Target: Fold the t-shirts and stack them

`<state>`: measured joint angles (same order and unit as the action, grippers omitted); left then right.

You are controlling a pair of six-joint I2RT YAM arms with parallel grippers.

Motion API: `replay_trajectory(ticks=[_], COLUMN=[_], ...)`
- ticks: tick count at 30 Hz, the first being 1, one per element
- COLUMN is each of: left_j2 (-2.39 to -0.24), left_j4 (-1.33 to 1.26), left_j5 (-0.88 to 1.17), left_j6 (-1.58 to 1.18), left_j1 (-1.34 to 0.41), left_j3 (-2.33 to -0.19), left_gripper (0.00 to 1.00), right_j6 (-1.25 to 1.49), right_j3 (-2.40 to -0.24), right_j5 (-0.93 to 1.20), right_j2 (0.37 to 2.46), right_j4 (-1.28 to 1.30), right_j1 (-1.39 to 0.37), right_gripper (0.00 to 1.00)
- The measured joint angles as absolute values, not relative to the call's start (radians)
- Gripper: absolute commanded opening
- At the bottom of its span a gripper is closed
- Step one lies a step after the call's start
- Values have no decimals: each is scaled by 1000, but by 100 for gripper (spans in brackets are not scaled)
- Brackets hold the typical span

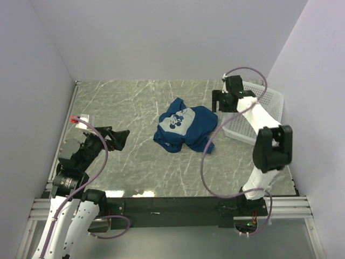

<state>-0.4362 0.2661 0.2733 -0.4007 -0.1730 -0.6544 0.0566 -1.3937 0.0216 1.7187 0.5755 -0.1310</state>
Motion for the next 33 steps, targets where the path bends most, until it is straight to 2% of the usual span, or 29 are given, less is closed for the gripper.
replay_trajectory(ticks=[4,6,7,8,9,10,12,13,16,23,30,33], left_j2=[-443,-445,-447,-447,-448,-449,-451,-452,-454,-454,-456,-458], left_j4=[266,266,266,266,266,266,266,266,266,266,266,266], left_j5=[271,271,271,271,271,271,271,272,272,272,272,272], left_j6=[-401,-401,-400,-400,-400,-400,-400,-400,-400,-400,-400,-400], left_j1=[-174,-174,-174,-174,-174,-174,-174,-174,-174,-175,-175,-175], left_j3=[-654,-654,-654,-654,-654,-654,-654,-654,-654,-654,-654,-654], left_gripper=[100,99,99,100,99,99,99,99,99,99,99,99], right_j6=[157,174,176,171,170,165,146,131,71,-68,-162,-200], right_j3=[-1538,-1563,-1562,-1554,-1541,-1524,-1475,-1448,-1362,-1298,-1462,-1528], right_j5=[-120,-161,-180,-194,-202,-207,-228,-239,-264,-276,-291,-296], right_j2=[1892,1943,1961,1973,1978,1978,1963,1942,1873,1826,1937,1995], right_j4=[575,575,577,579,579,577,564,553,538,498,490,466], right_j1=[-146,-145,-145,-145,-145,-145,-146,-147,-148,-138,-90,-77], right_gripper=[68,63,54,51,47,37,29,21,13,11,12,30])
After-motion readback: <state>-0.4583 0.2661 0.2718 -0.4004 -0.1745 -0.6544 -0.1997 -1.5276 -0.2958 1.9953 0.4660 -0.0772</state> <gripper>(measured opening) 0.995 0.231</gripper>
